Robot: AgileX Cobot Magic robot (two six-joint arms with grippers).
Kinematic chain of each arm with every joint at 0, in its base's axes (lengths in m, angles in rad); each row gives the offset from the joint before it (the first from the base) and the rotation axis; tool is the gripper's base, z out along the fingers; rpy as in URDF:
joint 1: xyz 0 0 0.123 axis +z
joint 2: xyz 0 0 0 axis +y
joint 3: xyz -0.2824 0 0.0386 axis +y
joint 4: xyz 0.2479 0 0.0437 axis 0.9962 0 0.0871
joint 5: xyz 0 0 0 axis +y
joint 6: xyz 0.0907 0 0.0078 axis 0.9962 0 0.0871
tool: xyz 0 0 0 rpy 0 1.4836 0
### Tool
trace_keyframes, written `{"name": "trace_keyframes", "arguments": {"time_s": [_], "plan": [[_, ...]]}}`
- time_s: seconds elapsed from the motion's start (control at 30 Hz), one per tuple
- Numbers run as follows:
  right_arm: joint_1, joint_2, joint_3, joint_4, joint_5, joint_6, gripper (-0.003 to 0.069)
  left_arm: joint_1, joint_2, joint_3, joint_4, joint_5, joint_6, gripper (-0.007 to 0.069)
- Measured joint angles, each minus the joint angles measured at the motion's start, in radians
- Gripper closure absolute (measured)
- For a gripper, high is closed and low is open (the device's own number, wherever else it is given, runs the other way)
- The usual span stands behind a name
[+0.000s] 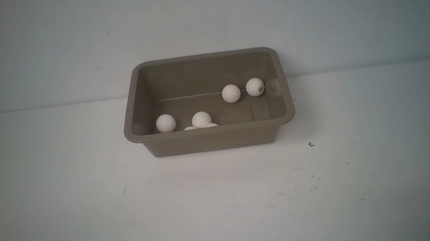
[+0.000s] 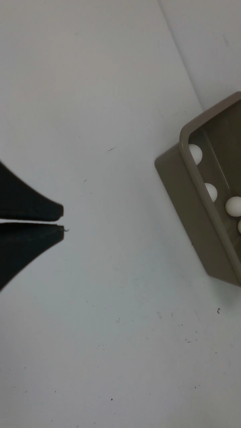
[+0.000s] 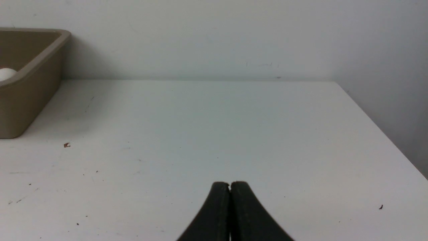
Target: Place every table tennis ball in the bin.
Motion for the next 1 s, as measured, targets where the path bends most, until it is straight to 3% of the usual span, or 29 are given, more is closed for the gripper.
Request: {"name": "trace_keyframes", "arguments": {"time_s": [0.5,0.6,0.73,0.87,1.0], "plan": [[0.000,0.000,0.000,0.000,0.000,0.000,0.0676,0.000,0.000,0.000,0.041,-0.003,0.022,0.0629],[0.000,0.000,0.000,0.000,0.000,0.000,0.0676,0.017,0.000,0.000,0.050,-0.090,0.044,0.0629],[0.000,0.000,0.000,0.000,0.000,0.000,0.0676,0.149,0.000,0.000,0.036,-0.313,0.047,0.0629],[0.000,0.000,0.000,0.000,0.000,0.000,0.0676,0.286,-0.004,0.026,0.007,-0.423,0.044,0.0629],[0.000,0.000,0.000,0.000,0.000,0.000,0.0676,0.357,-0.042,0.157,0.003,-0.571,0.044,0.0629]]}}
